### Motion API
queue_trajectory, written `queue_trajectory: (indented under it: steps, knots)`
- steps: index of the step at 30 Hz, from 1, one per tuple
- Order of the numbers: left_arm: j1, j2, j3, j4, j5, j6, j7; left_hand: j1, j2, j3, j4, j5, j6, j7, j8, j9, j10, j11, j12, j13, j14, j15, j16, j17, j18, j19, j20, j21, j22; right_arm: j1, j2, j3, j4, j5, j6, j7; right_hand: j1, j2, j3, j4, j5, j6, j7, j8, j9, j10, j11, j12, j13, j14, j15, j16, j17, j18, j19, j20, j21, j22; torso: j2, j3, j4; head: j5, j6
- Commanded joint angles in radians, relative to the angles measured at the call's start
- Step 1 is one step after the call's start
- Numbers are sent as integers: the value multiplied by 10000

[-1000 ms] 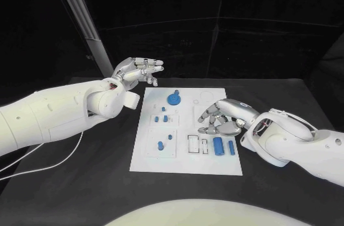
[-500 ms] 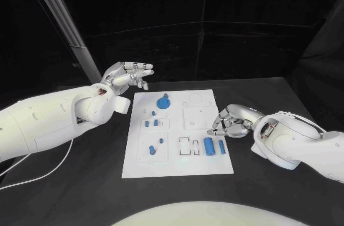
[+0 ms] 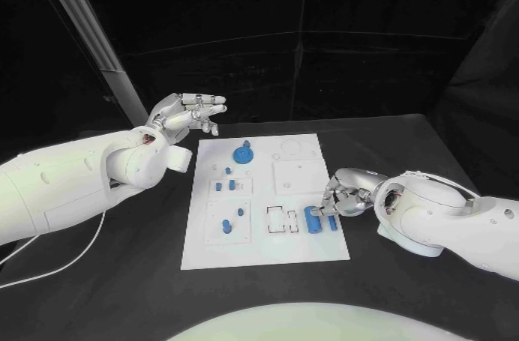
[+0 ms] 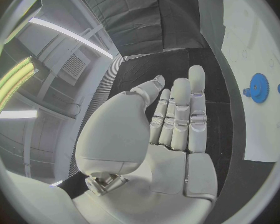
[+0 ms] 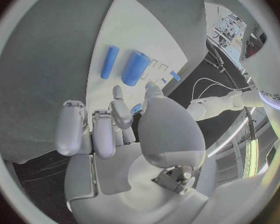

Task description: Assemble the parts on the task board

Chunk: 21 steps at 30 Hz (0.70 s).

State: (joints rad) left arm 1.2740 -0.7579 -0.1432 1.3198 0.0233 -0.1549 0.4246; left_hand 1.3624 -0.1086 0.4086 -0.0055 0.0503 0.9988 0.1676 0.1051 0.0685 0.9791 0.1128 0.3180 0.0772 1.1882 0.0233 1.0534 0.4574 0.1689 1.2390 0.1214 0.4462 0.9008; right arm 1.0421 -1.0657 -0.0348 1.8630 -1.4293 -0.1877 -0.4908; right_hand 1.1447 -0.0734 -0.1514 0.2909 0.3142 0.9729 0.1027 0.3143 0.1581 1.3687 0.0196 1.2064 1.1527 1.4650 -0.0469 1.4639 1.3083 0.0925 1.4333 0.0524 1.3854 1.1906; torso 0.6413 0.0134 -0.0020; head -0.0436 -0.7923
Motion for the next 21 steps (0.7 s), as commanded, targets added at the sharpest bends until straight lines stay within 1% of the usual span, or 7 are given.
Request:
queue_trajectory:
  steps: [1,8,10,11,13,18,21]
  knots:
    - [18,-6,5,20,33,109,41,38,38,-2,-33,36,32,27,55,-8,-47,-20,61,-14,-94,2,-38,-15,127,-82,-15,-68,-14,-4,68,2,-28,-281,493,-263,-92,23,-73,14,-31,-60,-27,81,24,98,-11,71,79,661,-74,75,400,-201,77,-5,65,37,10,7,6,-63,37]
    - [18,2,4,20,33,131,23,38,41,-1,-32,37,33,27,56,-8,-48,-20,66,-15,-94,2,-38,-17,127,-82,-15,-69,-15,-130,466,1,-231,-335,718,-254,54,71,-84,-22,29,-95,-34,168,71,81,-17,93,146,655,-79,79,411,-196,62,-8,61,27,16,12,-3,-19,10]
    - [18,10,4,23,33,142,16,38,41,-1,-32,37,33,27,56,-8,-48,-20,66,-15,-94,2,-38,-17,127,-82,-15,-69,-15,-157,568,1,-285,-346,781,-254,95,82,-86,-26,44,-109,-33,184,80,80,-17,104,169,654,-79,79,413,-197,60,-7,62,29,23,15,12,-7,-4]
    - [17,13,4,25,33,147,13,38,41,-1,-32,37,33,27,56,-8,-48,-20,66,-15,-94,2,-38,-17,127,-82,-15,-69,-15,-175,617,0,-313,-351,814,-252,104,86,-87,-27,49,-113,-32,188,82,77,-17,102,170,653,-79,77,408,-196,58,-7,60,26,21,8,22,-17,-22]
    - [17,18,4,25,33,151,8,38,41,-1,-32,37,33,27,56,-8,-48,-20,66,-15,-94,2,-38,-17,127,-82,-15,-69,-15,-208,695,0,-369,-356,891,-253,229,116,-95,-34,219,-177,-21,222,104,48,-8,94,196,643,-75,64,387,-193,37,1,46,0,16,-4,17,-19,-37]
    - [17,11,3,26,33,141,10,7,30,-16,-18,36,-16,45,36,-18,-67,-13,85,-21,-98,6,-36,-29,126,-83,-13,-77,-25,-271,841,0,-470,-403,1011,-281,385,191,-111,-45,411,-228,-15,292,141,14,0,75,223,634,-63,51,368,-189,19,12,39,-10,20,-5,-2,15,-74]
    - [17,8,3,27,33,143,10,5,29,-17,-17,37,-25,48,32,-20,-69,-11,88,-22,-98,6,-36,-31,126,-83,-12,-78,-26,-307,912,0,-506,-439,992,-326,649,355,-54,-109,581,-257,-16,358,176,3,-5,72,263,632,-64,47,370,-188,14,11,43,0,8,-3,4,-4,-135]
